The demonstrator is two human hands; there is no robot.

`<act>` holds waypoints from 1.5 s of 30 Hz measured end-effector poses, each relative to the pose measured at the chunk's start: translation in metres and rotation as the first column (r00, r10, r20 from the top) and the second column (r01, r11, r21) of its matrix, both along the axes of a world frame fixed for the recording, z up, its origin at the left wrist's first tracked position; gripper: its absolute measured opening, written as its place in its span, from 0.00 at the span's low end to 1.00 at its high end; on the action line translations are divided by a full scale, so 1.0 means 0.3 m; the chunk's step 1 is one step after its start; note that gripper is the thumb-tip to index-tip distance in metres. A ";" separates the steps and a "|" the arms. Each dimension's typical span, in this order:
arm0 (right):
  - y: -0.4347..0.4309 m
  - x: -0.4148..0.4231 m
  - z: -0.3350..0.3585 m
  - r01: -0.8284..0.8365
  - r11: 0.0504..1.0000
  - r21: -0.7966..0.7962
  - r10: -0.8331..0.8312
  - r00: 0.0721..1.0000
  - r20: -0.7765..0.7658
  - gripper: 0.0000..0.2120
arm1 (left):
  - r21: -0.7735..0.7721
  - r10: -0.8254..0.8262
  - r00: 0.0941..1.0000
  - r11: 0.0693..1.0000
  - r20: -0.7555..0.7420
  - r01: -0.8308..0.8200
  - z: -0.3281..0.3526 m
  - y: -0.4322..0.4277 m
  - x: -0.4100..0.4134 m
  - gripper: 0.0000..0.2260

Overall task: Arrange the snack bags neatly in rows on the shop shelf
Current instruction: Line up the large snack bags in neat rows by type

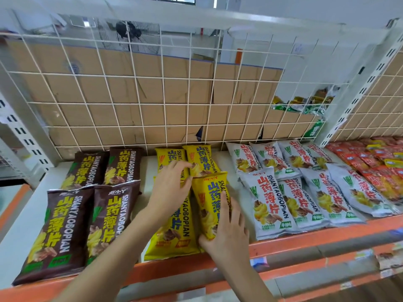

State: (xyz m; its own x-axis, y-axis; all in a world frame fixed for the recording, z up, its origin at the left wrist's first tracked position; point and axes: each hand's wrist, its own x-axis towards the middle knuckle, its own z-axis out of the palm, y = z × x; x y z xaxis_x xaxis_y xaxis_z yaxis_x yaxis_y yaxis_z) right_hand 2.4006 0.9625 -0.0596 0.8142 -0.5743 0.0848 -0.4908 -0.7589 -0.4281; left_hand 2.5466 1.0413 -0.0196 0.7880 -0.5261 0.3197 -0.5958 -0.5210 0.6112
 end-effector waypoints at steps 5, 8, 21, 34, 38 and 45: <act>-0.008 -0.001 -0.001 -0.012 1.000 -0.025 0.013 1.000 0.017 0.51 | 0.017 0.109 0.994 0.994 -0.011 -0.109 -0.075 0.131 -0.136 0.25; -0.006 -0.003 0.002 -0.011 1.000 -0.019 0.012 1.000 0.013 0.50 | -0.011 0.158 0.979 0.987 -0.132 -0.161 -0.118 0.158 -0.184 0.34; -0.023 -0.006 -0.007 -0.009 0.999 -0.034 0.010 1.000 0.020 0.48 | -0.085 0.194 0.958 0.973 -0.211 -0.216 -0.144 0.110 -0.223 0.33; -0.043 -0.030 -0.003 -0.075 0.997 -0.030 0.075 0.997 0.025 0.47 | -0.174 0.104 0.944 0.971 -0.315 -0.165 -0.159 0.140 -0.209 0.33; -0.073 -0.041 0.034 -0.062 0.998 -0.023 0.065 0.992 0.107 0.44 | -0.164 0.067 0.974 0.981 -0.215 -0.103 -0.135 0.167 -0.206 0.29; -0.190 -0.052 0.099 -0.050 0.995 -0.084 0.058 0.994 0.091 0.39 | -0.023 -0.036 0.998 0.999 -0.056 0.034 -0.052 0.188 -0.140 0.30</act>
